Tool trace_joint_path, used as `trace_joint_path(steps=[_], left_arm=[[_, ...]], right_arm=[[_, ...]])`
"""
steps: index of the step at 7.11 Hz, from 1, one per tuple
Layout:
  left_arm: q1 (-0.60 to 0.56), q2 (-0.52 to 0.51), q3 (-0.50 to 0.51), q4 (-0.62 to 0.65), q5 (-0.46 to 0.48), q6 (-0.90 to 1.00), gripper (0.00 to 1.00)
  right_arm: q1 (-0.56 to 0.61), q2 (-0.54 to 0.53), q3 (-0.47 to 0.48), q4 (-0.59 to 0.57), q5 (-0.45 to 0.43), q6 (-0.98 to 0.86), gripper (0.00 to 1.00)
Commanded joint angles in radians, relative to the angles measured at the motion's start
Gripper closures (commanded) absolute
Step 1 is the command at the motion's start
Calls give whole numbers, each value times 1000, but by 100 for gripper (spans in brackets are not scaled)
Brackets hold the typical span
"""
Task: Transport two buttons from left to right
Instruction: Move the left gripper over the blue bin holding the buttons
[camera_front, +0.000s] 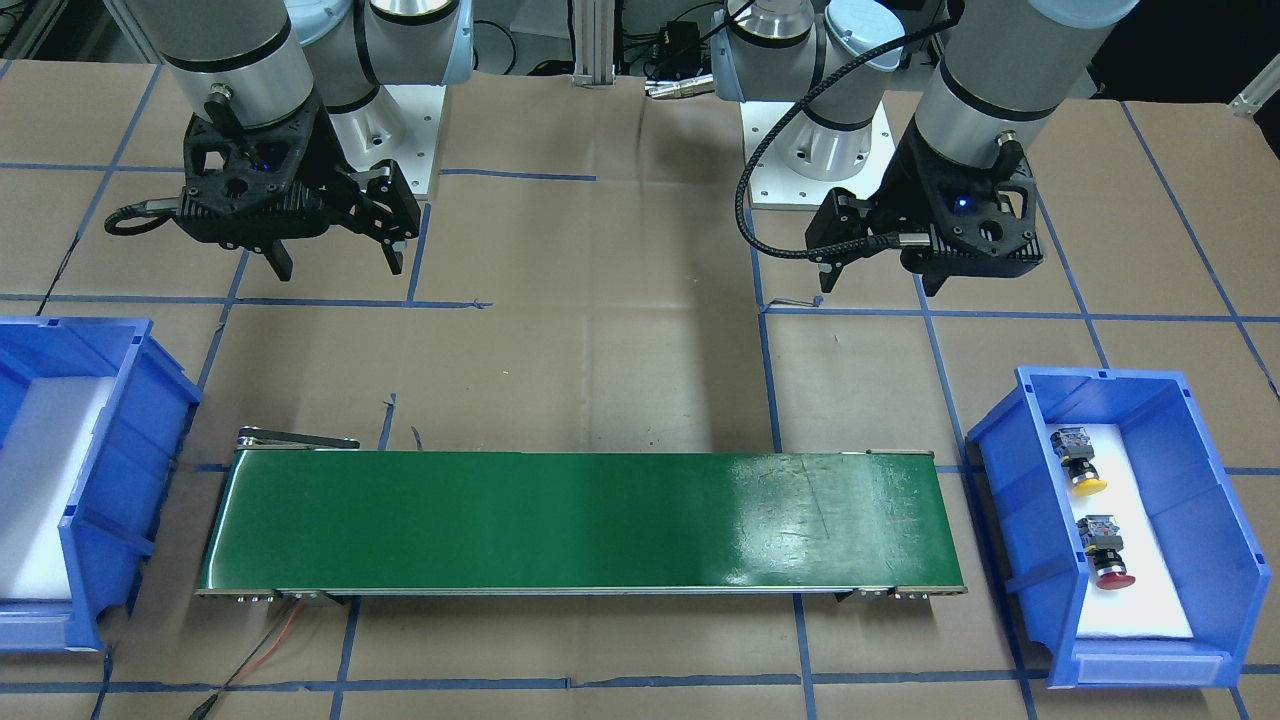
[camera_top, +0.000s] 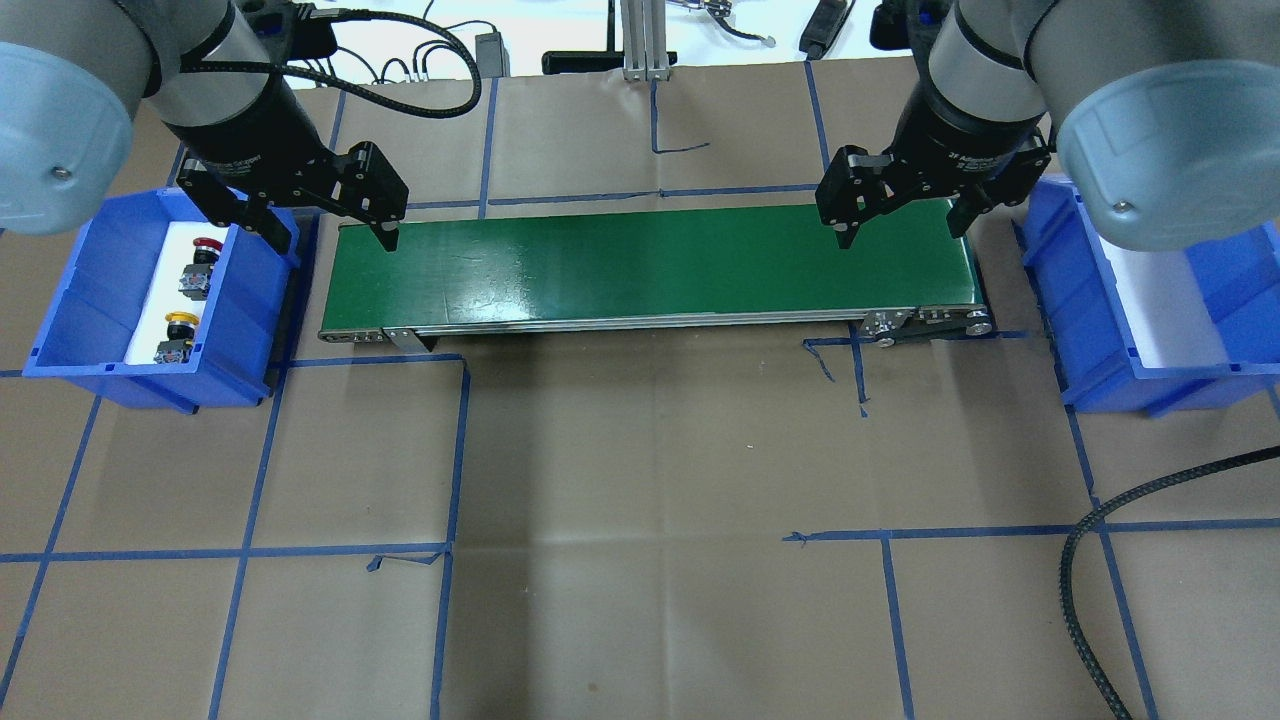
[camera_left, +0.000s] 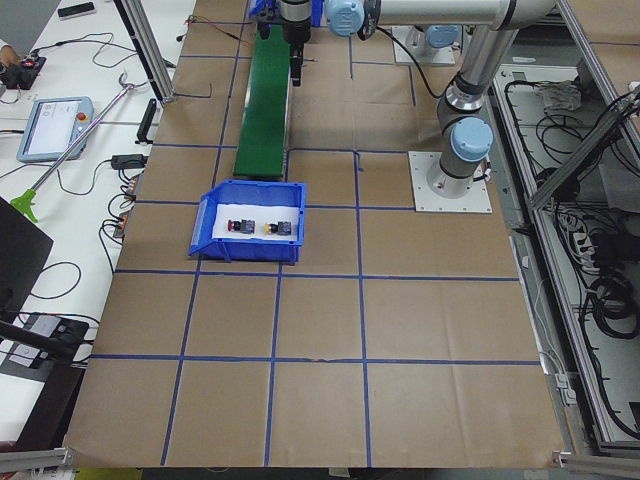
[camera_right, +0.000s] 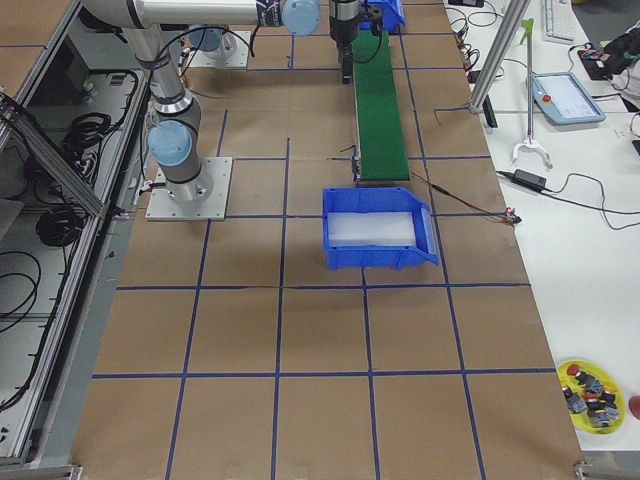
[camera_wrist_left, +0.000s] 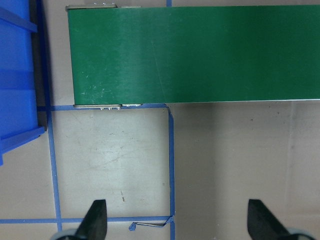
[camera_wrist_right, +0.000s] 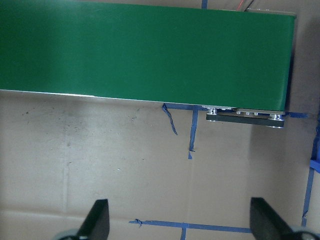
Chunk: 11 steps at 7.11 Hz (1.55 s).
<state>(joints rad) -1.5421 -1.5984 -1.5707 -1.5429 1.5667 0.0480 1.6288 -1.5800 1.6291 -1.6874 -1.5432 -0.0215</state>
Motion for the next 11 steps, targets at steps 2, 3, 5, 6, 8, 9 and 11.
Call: trace_joint_path(steps=[2, 3, 5, 6, 8, 9, 11], left_arm=[[74, -9, 11, 1, 0, 15, 0], [132, -21, 15, 3, 1, 45, 0], [270, -69, 52, 3, 4, 183, 0], [328, -107, 81, 1, 10, 249, 0], [463, -190, 129, 24, 15, 416, 0], [524, -242, 142, 70, 15, 496, 0], [542, -290, 120, 127, 6, 524, 1]], right_arm=[[-1, 0, 0, 2, -2, 0, 0], [-1, 0, 0, 2, -3, 0, 0], [0, 0, 0, 2, -3, 0, 0], [0, 0, 0, 2, -3, 0, 0], [-1, 0, 0, 2, -3, 0, 0], [0, 0, 0, 0, -2, 0, 0], [-1, 0, 0, 0, 0, 0, 0]])
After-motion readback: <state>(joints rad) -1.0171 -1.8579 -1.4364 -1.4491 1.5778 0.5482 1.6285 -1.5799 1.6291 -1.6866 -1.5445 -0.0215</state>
